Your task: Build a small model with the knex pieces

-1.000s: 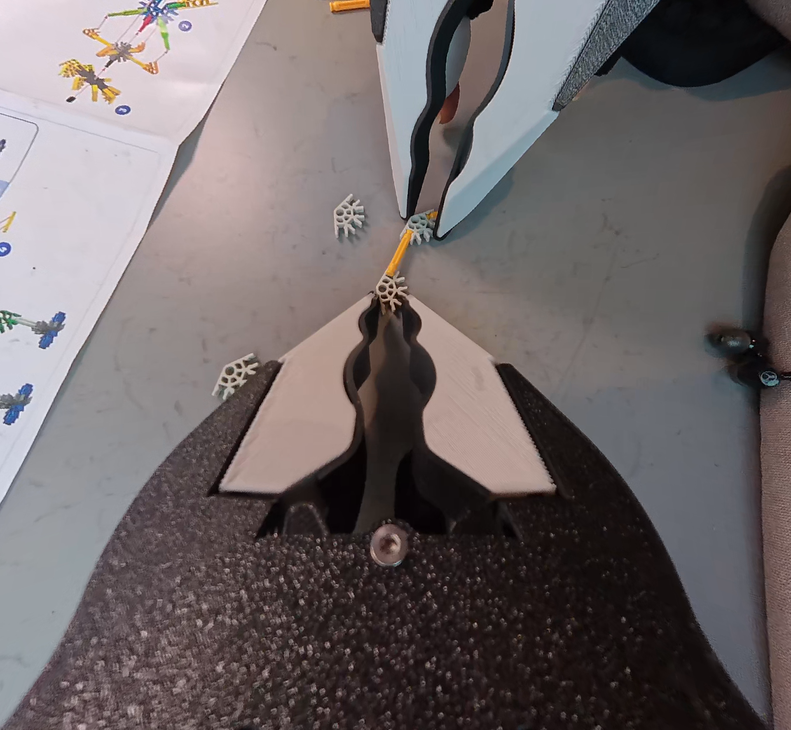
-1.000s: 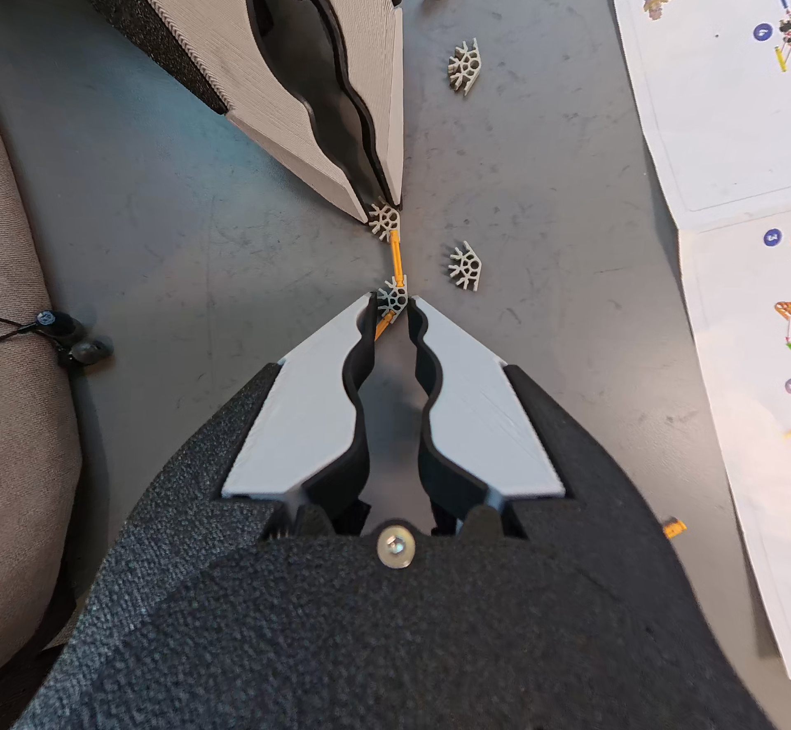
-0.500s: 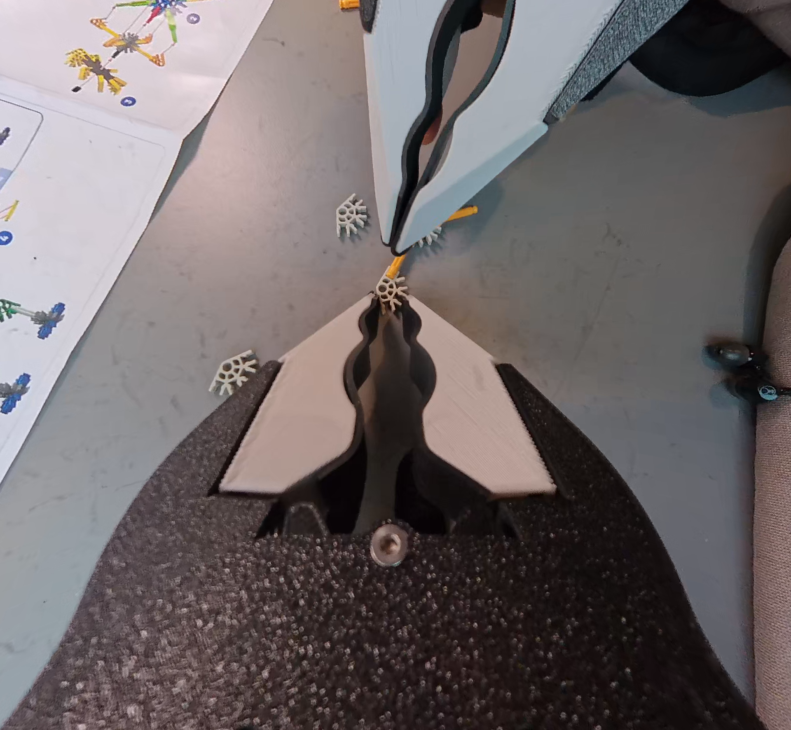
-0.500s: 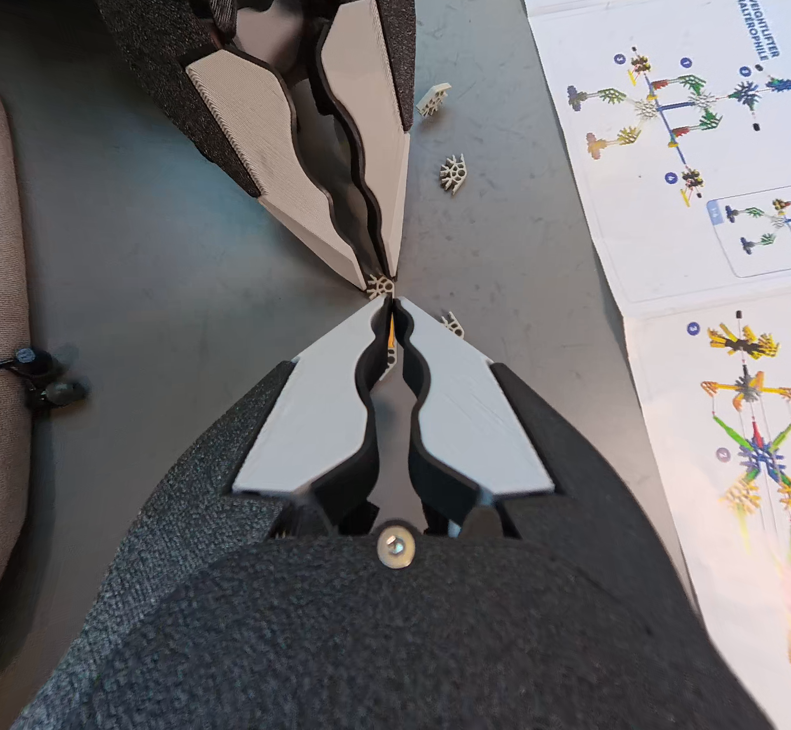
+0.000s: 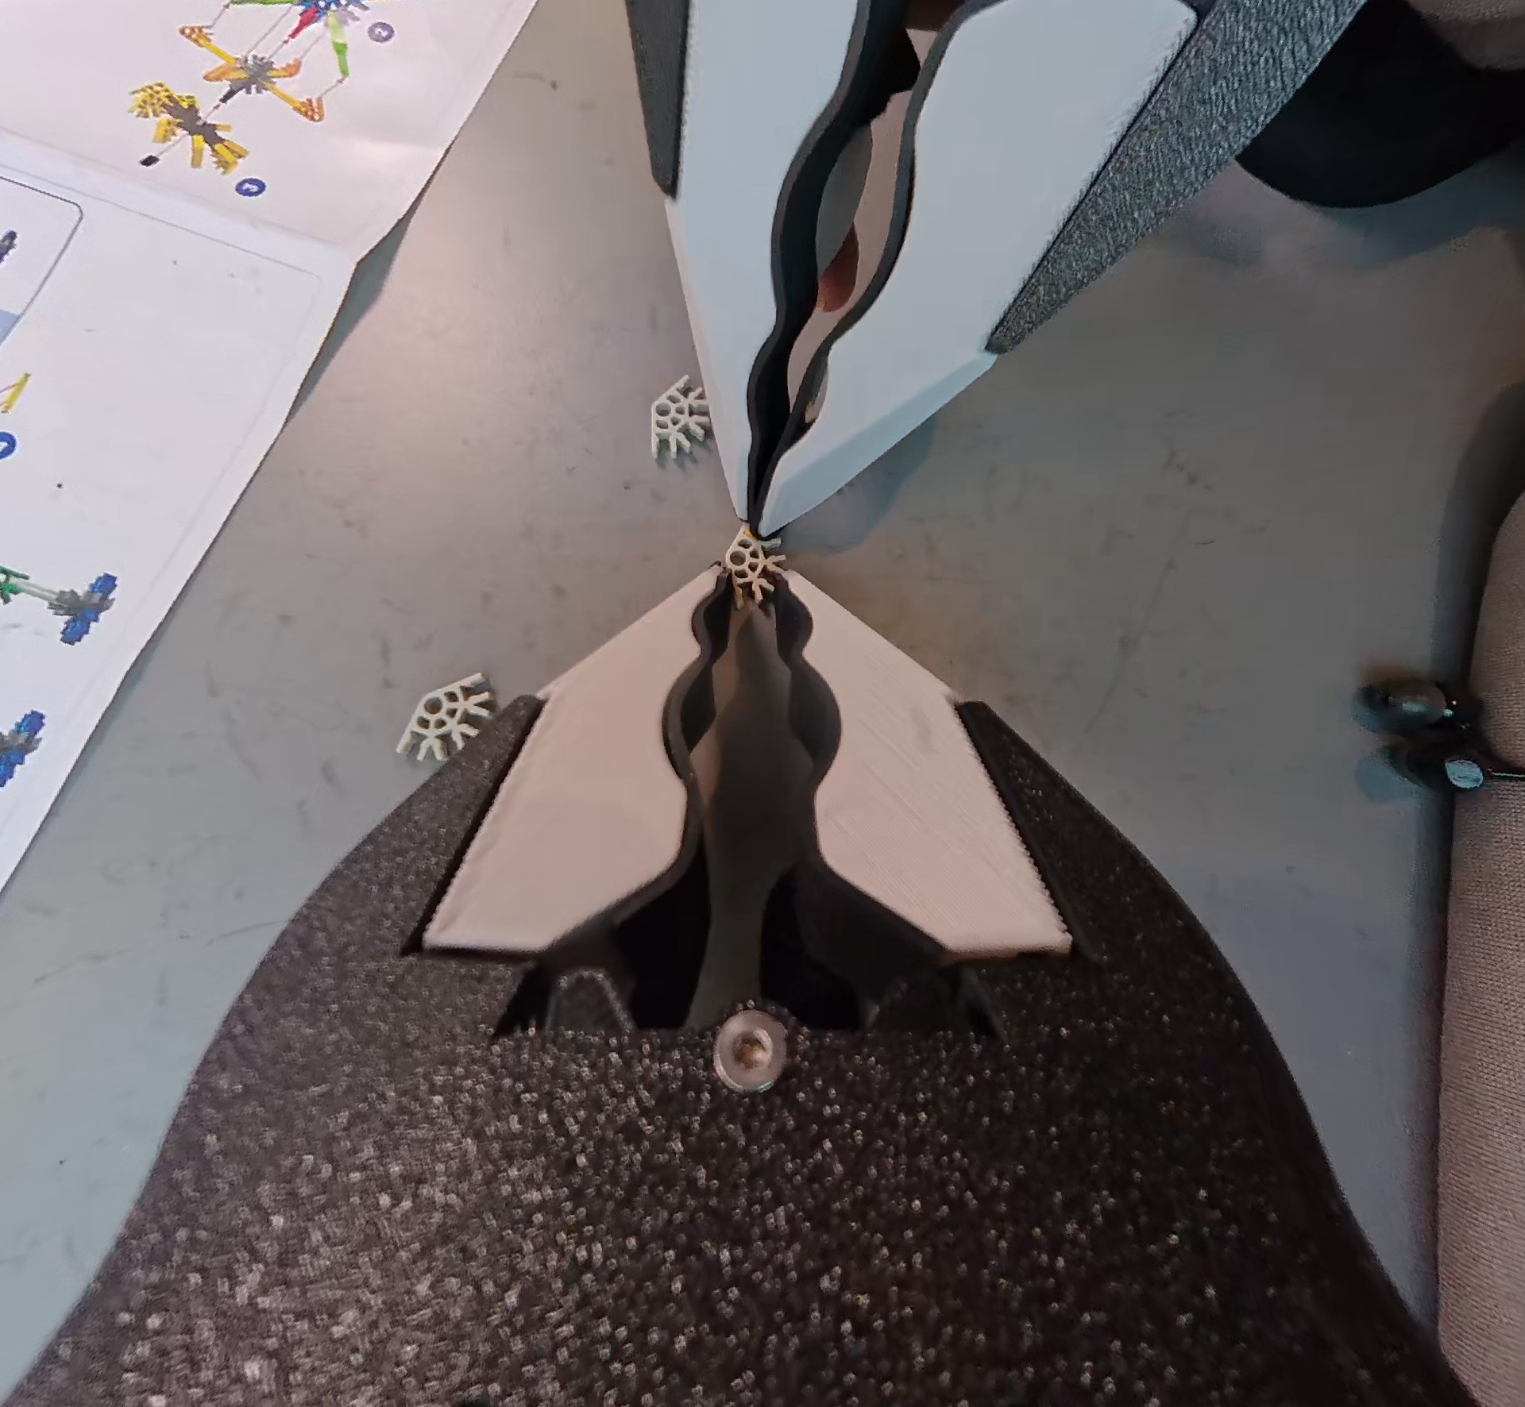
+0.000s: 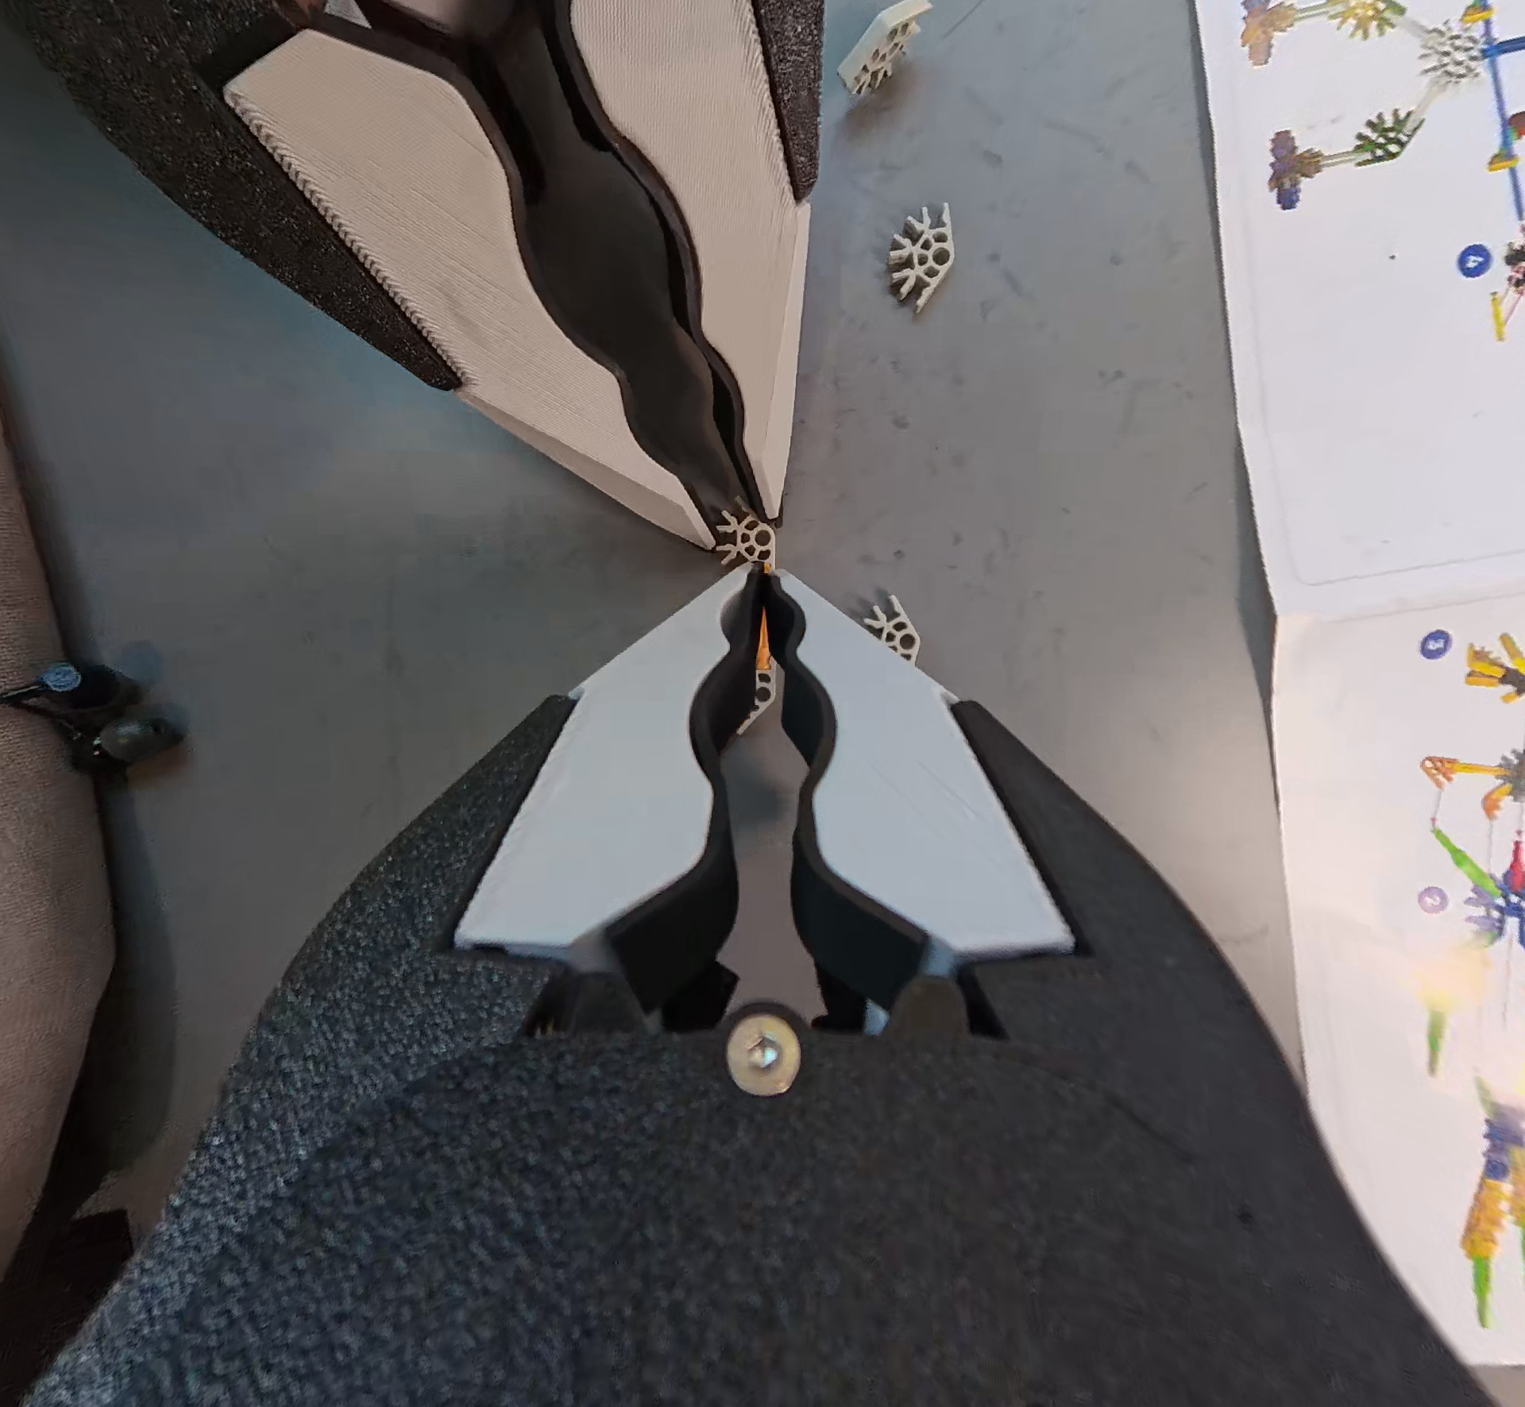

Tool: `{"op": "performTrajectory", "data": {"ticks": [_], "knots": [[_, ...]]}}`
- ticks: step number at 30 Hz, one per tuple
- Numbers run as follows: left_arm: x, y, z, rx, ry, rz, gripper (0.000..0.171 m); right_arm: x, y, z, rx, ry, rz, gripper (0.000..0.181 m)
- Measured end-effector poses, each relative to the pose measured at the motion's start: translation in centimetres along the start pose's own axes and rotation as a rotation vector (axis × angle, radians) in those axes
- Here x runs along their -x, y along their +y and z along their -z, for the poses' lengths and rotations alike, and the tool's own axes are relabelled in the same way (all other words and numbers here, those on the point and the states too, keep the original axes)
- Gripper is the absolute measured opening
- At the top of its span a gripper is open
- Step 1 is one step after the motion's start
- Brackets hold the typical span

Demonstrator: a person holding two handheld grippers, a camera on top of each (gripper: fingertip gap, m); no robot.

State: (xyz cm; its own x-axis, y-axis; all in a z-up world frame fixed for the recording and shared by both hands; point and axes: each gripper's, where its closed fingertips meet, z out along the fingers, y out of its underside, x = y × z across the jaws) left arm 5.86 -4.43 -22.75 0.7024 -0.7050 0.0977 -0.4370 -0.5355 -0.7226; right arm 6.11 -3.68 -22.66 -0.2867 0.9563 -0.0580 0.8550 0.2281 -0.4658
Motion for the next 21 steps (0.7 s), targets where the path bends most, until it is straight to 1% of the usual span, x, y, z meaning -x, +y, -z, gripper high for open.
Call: {"op": "performTrajectory", "data": {"ticks": [4, 6, 10, 11, 14, 15, 16, 19, 21], "knots": [[0.0, 0.0, 0.0, -0.002, 0.000, 0.000, 0.010, 0.0, 0.0, -0.1, 0.081, -0.006, 0.063, 0.000], [0.0, 0.0, 0.0, -0.004, 0.006, 0.002, 0.010, 0.0, 0.0, -0.1, 0.096, -0.009, 0.074, 0.000], [0.0, 0.0, 0.0, -0.008, 0.014, -0.006, 0.010, 0.0, -0.1, -0.1, 0.112, 0.038, 0.114, 0.000], [0.0, 0.1, 0.0, -0.006, 0.014, -0.011, 0.010, 0.0, -0.1, -0.1, 0.087, 0.040, 0.105, 0.000], [0.0, 0.1, 0.0, -0.002, 0.016, -0.017, 0.010, -0.1, -0.1, 0.1, -0.053, -0.006, 0.066, 0.001], [0.0, 0.1, 0.0, -0.002, 0.015, -0.022, 0.010, 0.0, 0.1, 0.5, -0.087, -0.033, 0.036, 0.011], [0.0, 0.1, 0.0, -0.003, 0.014, -0.026, 0.010, -0.2, 0.1, 1.2, -0.112, -0.040, 0.017, 0.015], [0.0, 0.1, 0.0, -0.005, 0.015, -0.029, 0.010, -1.1, 0.1, 3.3, -0.174, 0.013, 0.025, 0.015], [0.0, 0.1, 0.0, -0.006, 0.015, -0.036, 0.010, -1.0, 0.6, 3.2, -0.176, 0.009, 0.032, 0.015]]}}
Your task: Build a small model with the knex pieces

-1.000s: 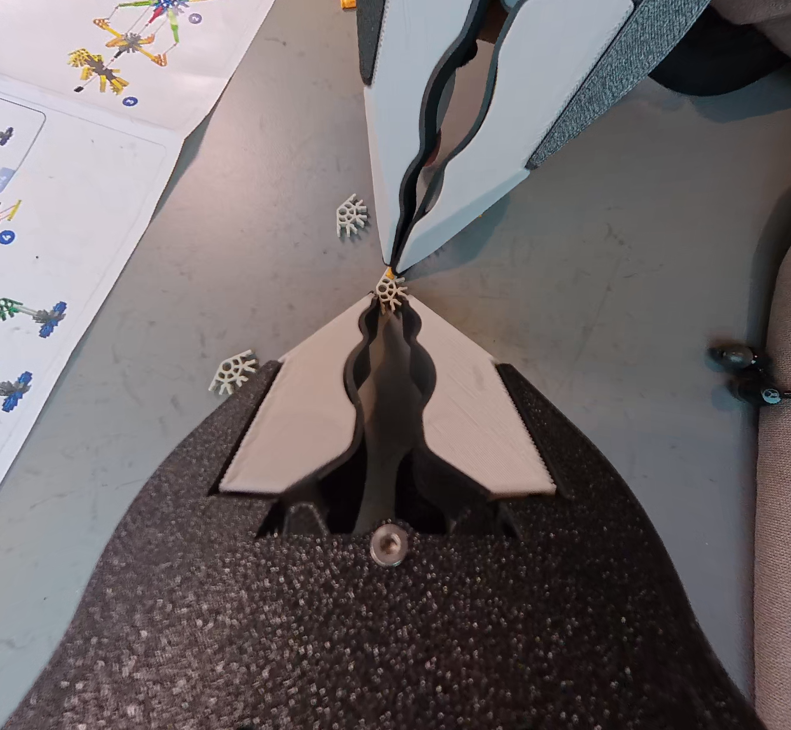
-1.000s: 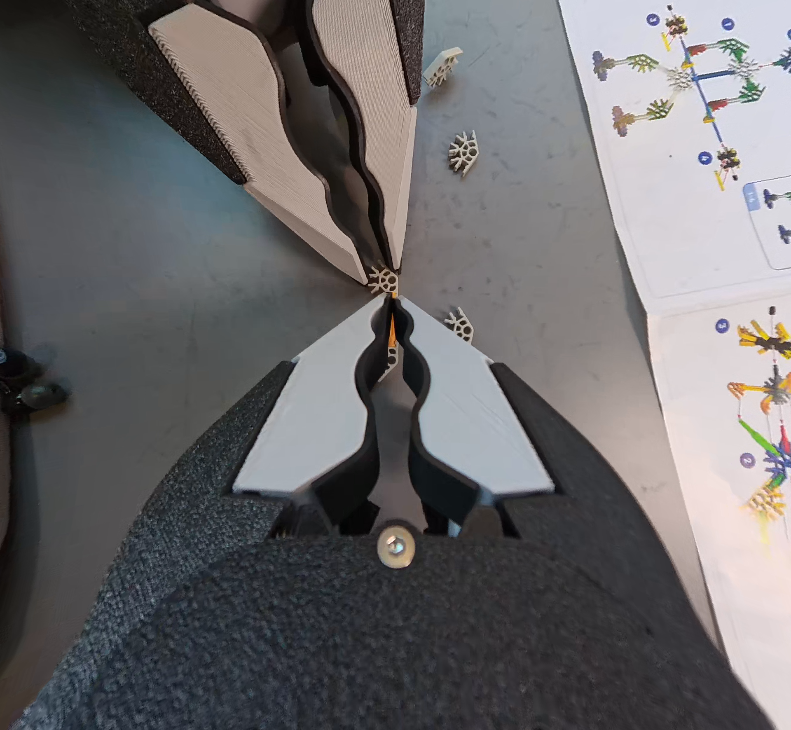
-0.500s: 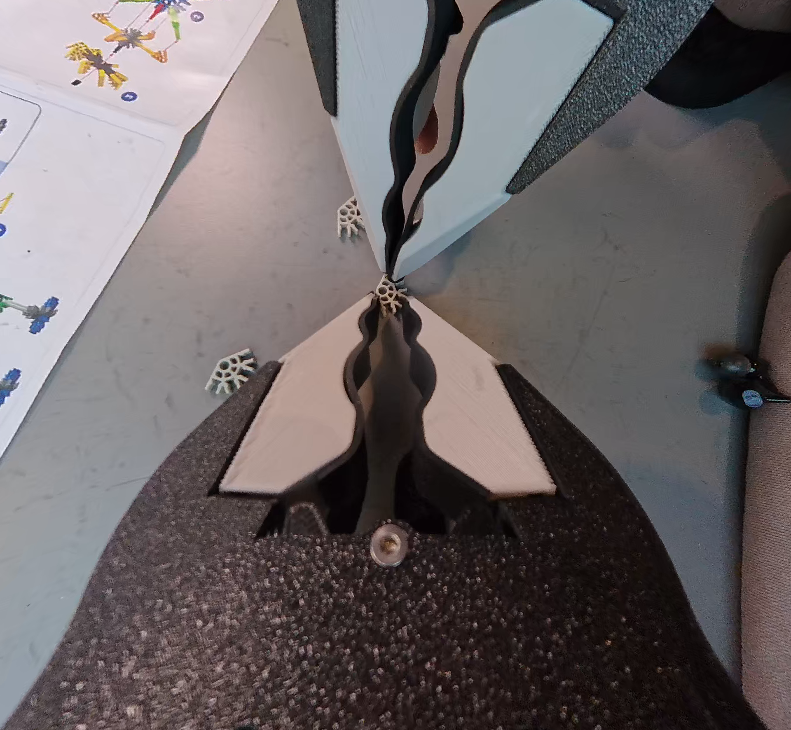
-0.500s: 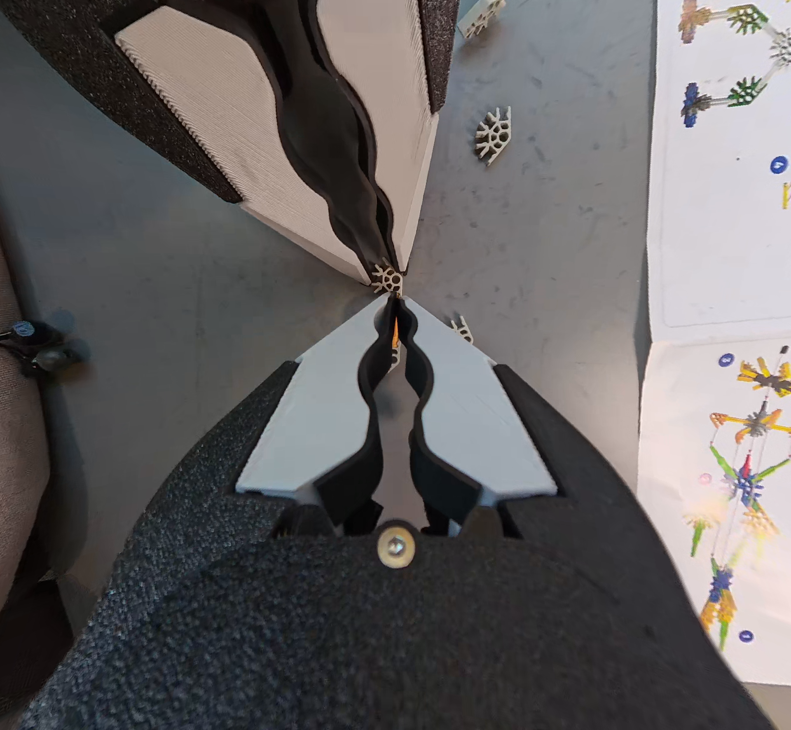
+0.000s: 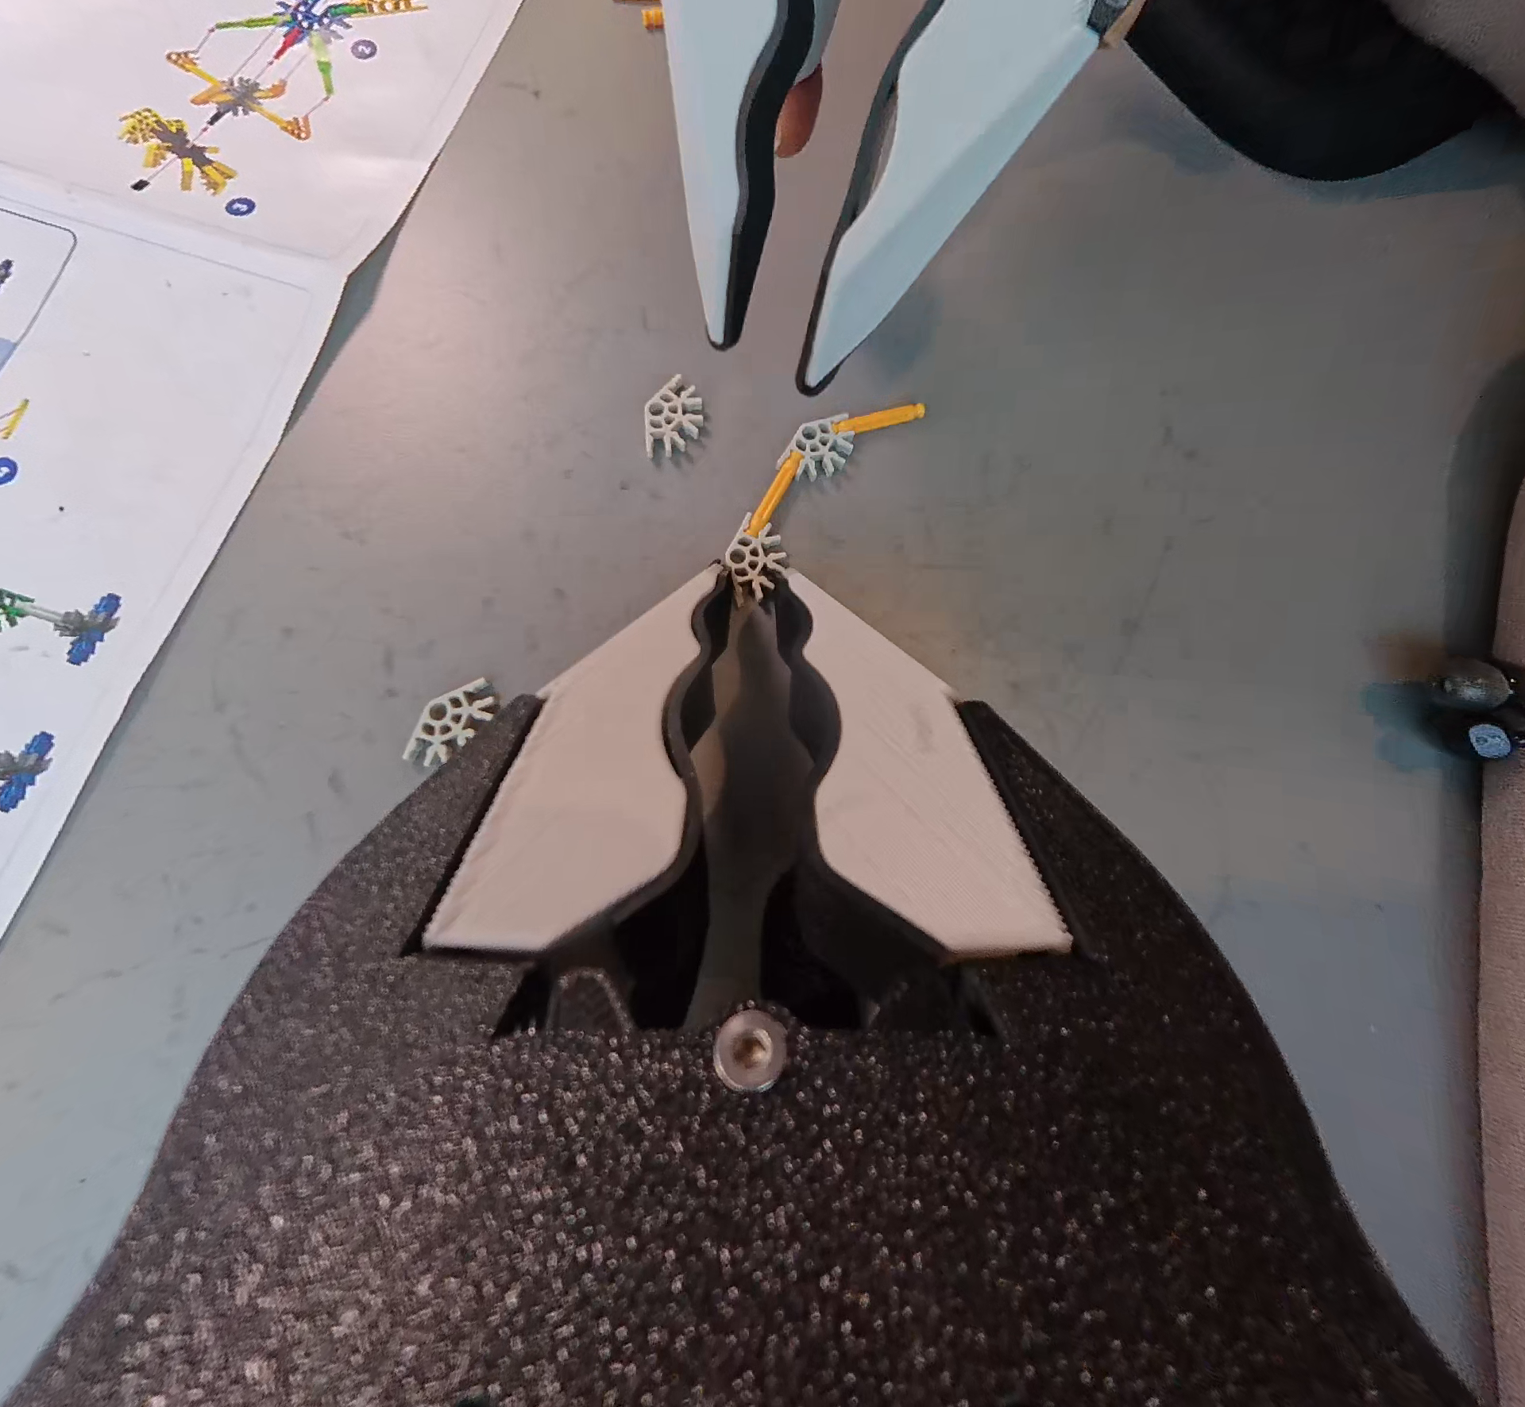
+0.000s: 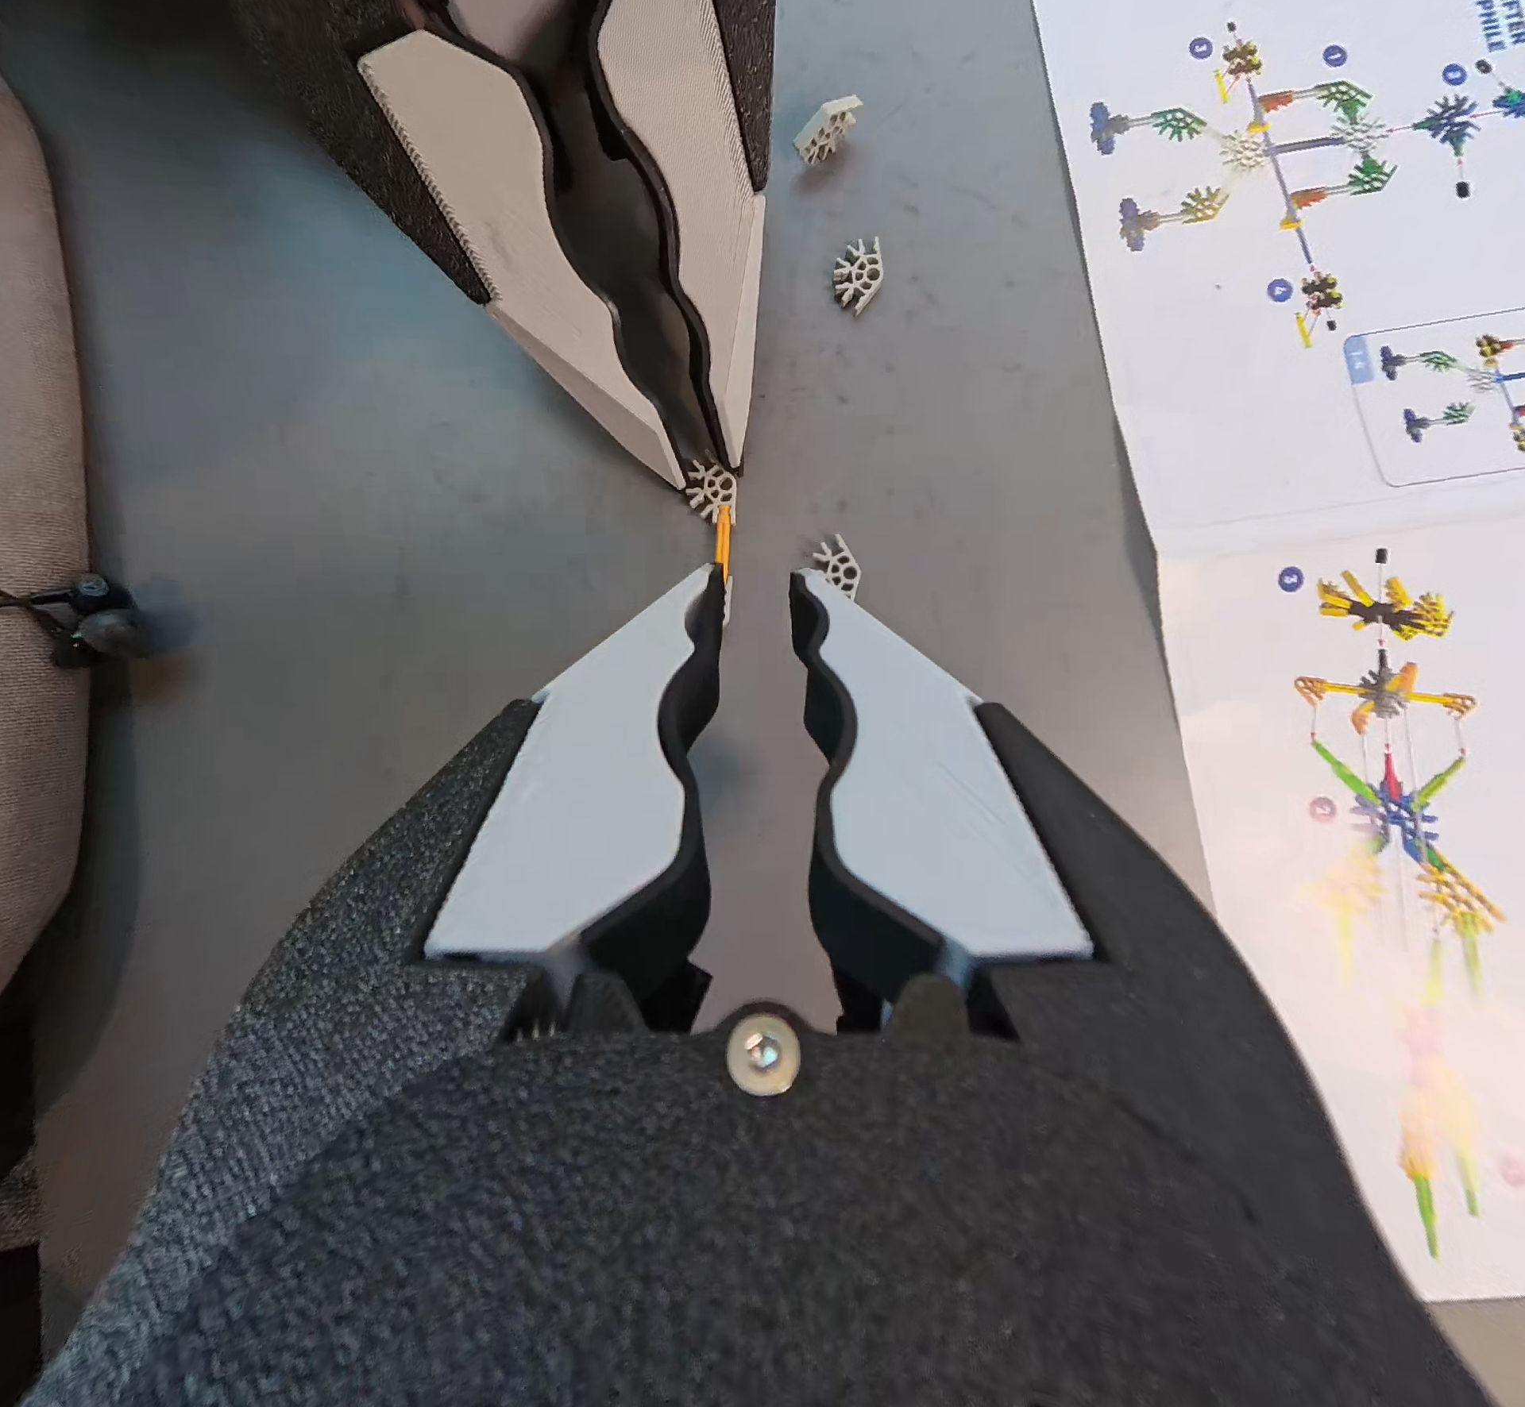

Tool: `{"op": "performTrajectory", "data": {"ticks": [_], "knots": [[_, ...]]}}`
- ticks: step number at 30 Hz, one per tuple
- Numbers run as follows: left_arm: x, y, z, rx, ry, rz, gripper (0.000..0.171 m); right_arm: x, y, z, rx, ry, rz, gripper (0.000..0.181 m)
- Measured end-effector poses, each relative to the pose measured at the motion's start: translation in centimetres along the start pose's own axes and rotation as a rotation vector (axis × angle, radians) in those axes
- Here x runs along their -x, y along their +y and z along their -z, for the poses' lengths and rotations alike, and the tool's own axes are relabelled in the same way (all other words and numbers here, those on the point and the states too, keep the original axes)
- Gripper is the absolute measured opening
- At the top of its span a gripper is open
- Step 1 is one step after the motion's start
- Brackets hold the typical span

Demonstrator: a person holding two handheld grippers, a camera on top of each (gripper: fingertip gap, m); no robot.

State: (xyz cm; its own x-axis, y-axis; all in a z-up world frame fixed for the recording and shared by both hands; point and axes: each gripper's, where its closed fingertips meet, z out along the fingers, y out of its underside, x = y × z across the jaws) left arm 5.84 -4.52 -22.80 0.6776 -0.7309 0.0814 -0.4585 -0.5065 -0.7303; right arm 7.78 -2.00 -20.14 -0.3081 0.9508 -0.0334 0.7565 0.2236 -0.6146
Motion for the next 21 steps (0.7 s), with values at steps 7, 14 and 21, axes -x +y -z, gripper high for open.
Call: {"op": "performTrajectory", "data": {"ticks": [7, 14, 21], "knots": [[0.0, 0.0, 0.0, -0.012, -0.001, -0.064, 0.011, -0.3, 1.8, -1.3, 0.020, 0.017, -0.005, 0.022], [-0.2, -0.2, -0.2, -0.019, 0.004, -0.104, 0.010, -2.4, 1.4, -0.9, -0.039, 0.088, -0.052, 0.022], [-0.9, -0.6, -0.7, -0.030, 0.032, -0.126, 0.010, -2.4, 1.4, -1.9, -0.019, 0.103, -0.030, 0.022]]}}
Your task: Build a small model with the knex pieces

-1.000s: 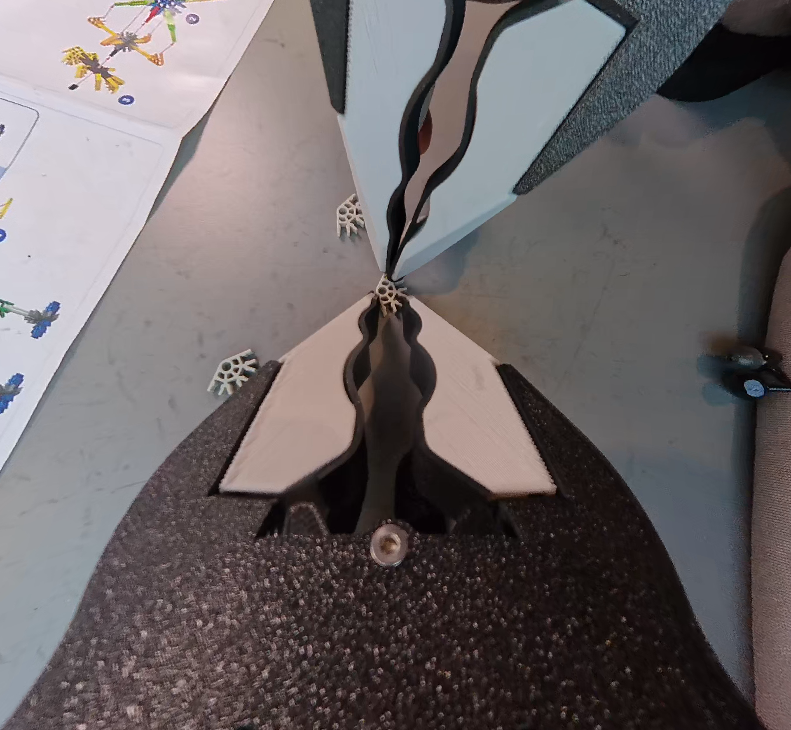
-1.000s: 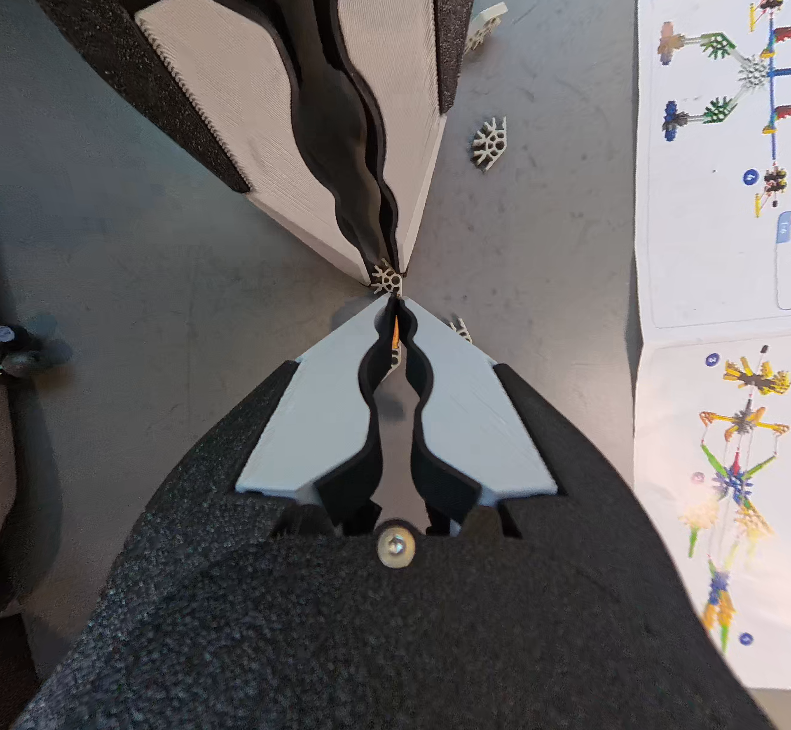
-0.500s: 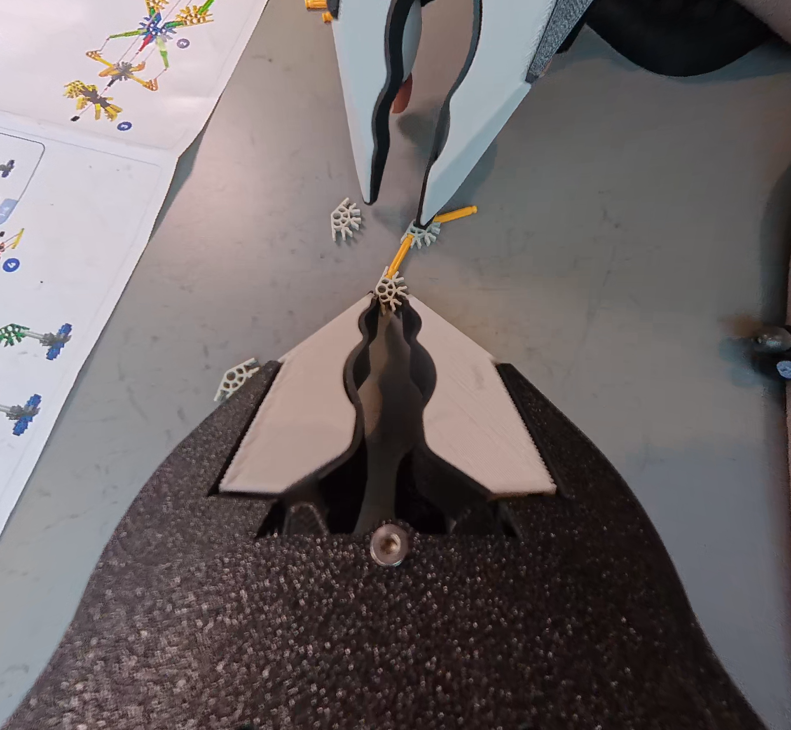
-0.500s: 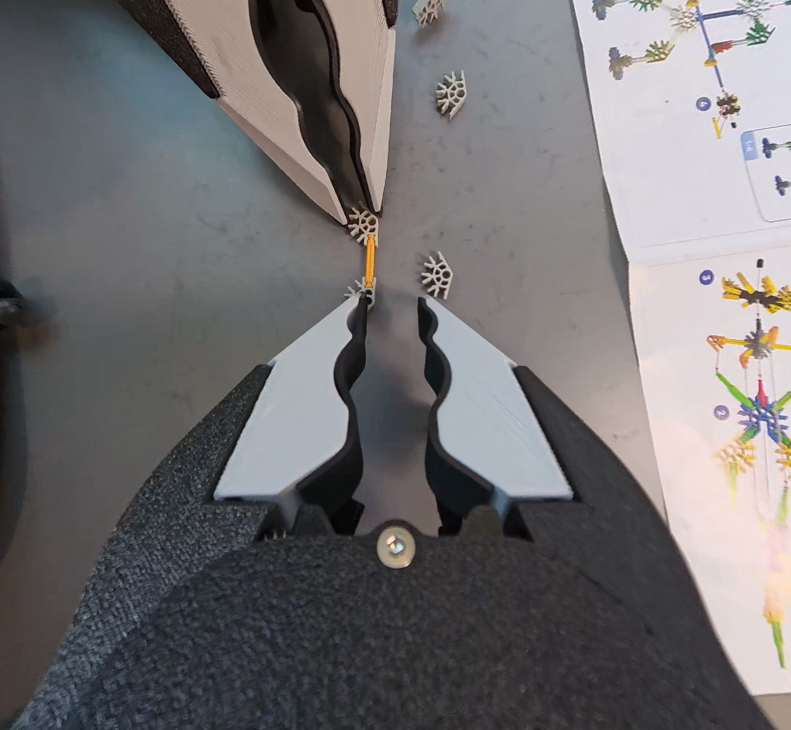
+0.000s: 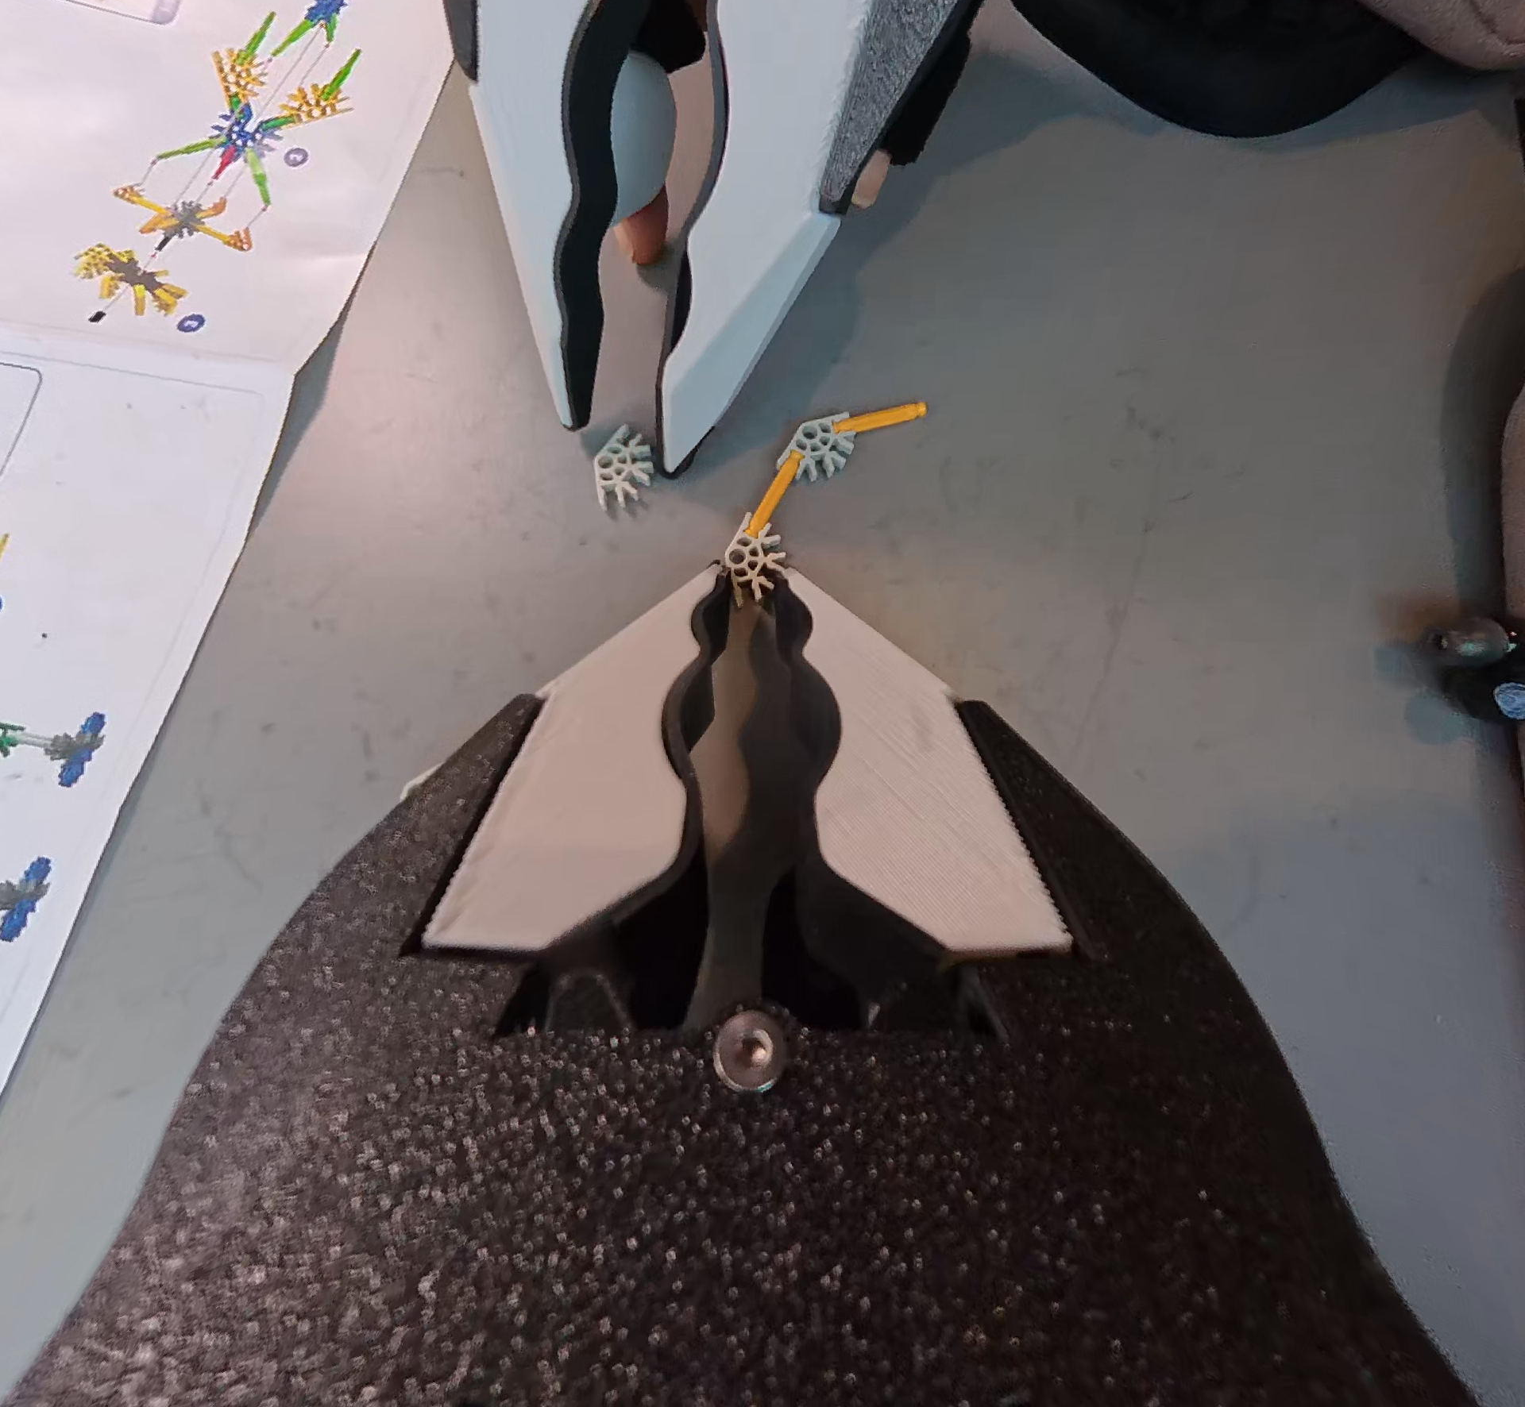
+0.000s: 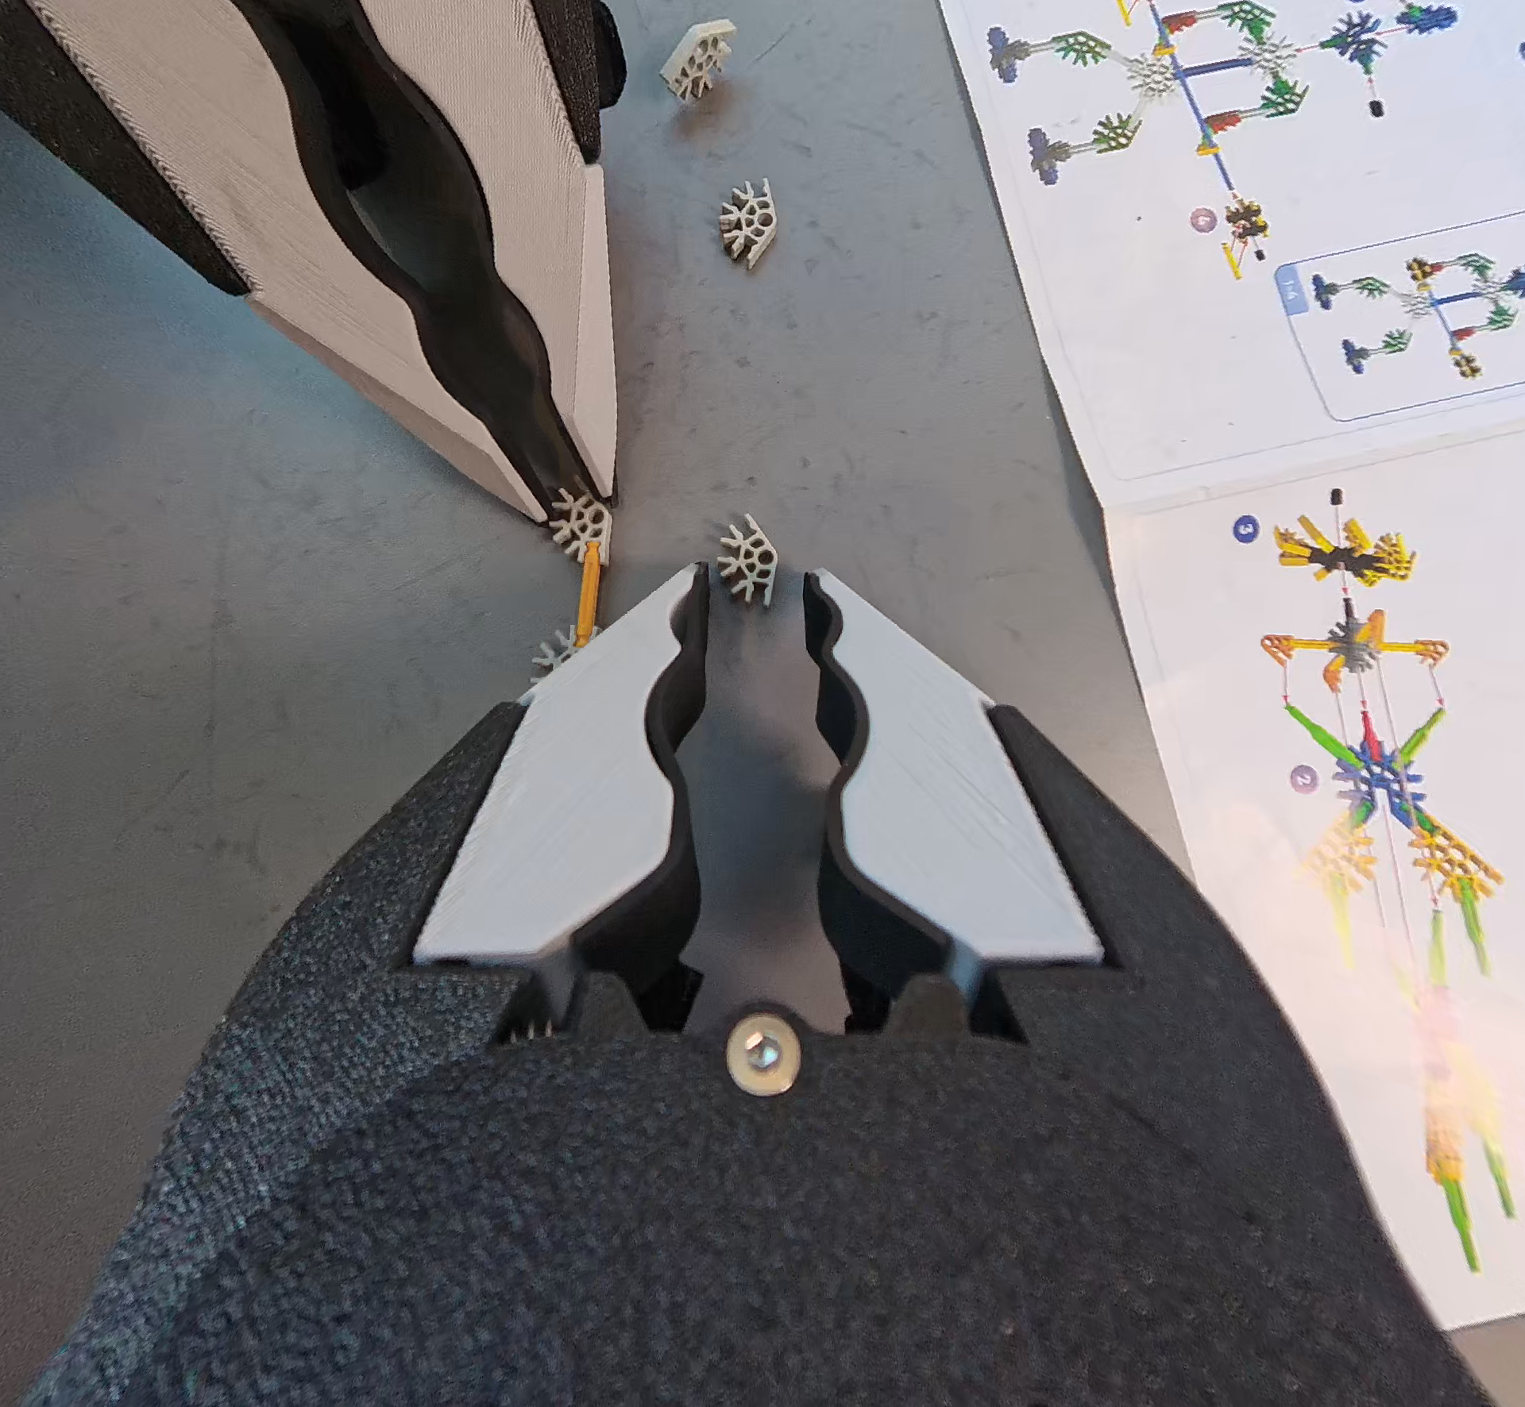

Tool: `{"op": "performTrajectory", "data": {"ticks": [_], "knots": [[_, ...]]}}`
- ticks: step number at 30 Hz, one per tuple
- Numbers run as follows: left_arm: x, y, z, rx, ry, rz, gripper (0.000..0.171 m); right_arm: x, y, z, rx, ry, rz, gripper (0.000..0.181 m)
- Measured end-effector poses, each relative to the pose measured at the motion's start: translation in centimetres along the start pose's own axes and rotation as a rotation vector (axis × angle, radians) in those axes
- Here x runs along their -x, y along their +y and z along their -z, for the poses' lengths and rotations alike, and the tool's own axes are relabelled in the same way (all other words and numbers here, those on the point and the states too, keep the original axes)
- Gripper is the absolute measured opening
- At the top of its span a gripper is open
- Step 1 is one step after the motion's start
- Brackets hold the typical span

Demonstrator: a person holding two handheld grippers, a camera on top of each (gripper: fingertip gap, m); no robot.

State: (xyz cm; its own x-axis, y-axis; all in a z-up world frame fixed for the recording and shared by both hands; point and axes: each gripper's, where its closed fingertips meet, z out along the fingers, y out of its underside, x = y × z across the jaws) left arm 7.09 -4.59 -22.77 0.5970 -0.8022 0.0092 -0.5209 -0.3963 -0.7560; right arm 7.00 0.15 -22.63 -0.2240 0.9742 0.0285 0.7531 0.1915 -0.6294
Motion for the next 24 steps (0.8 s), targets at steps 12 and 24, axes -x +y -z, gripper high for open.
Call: {"op": "performTrajectory", "data": {"ticks": [12, 24], "knots": [[1.7, -1.8, 1.9, -0.087, -0.059, -0.010, 0.017, 0.2, 0.1, -0.1, 0.019, 0.009, 0.006, 0.015], [9.6, 2.6, 6.9, -0.063, -0.156, 0.234, 0.019, -6.0, 2.7, 6.7, -0.035, 0.148, -0.152, 0.019]]}}
